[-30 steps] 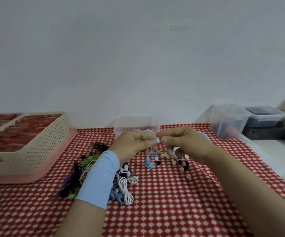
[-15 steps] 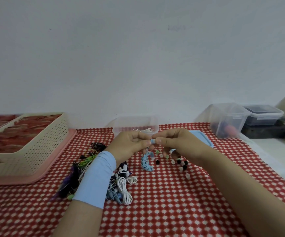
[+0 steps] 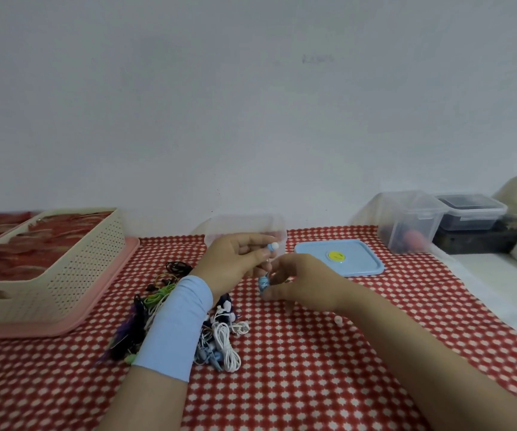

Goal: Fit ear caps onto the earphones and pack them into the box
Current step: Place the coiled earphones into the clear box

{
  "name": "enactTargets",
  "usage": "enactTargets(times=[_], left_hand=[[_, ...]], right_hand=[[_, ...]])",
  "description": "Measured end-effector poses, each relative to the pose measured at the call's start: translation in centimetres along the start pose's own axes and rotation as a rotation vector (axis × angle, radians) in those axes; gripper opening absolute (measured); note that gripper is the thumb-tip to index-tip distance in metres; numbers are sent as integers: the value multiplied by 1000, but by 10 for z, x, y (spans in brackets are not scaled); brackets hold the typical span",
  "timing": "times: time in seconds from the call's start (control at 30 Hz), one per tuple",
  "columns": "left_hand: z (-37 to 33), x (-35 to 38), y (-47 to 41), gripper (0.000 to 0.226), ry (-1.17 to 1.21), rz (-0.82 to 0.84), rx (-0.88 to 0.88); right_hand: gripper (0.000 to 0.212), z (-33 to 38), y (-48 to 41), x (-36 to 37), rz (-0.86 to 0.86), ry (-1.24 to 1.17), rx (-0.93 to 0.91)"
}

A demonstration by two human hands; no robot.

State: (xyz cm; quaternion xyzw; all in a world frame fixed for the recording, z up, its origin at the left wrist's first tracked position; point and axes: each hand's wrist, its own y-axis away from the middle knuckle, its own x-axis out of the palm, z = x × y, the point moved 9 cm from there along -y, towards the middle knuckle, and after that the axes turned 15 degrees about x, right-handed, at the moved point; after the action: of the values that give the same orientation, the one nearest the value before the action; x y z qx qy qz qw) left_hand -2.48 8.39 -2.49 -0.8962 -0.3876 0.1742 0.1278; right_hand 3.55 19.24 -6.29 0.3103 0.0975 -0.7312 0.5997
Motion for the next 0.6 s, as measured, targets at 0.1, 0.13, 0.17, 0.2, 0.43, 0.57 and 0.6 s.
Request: enactTargets(times=[0.1,0.13,0.17,0.2,0.43,0.57,0.6], left_hand=[[-6,-8,2,18,-62,-21,18],[-8,-13,3,16,-94,-34,21],[-9,-20,3,15,-122,-55,26],[-10,-27,2,14,-150,-82,27],[-26,-70,-39,15,-375,-166,36],[-14,-86,-63,14,-644,-107,-21],[-7,-87,-65,15,-711,-75,-49]], right_hand=[[29,2,1,-5,-3,-55,-3],[28,4,2,-7,1,-68,-7],[27,7,2,-9,-3,-72,-10],[26,12,2,-12,-12,-72,-13],[23,70,-26,-51,-209,-48,-63],[22,90,-61,-53,-382,353,-47],[23,91,-70,-49,-396,464,-37]])
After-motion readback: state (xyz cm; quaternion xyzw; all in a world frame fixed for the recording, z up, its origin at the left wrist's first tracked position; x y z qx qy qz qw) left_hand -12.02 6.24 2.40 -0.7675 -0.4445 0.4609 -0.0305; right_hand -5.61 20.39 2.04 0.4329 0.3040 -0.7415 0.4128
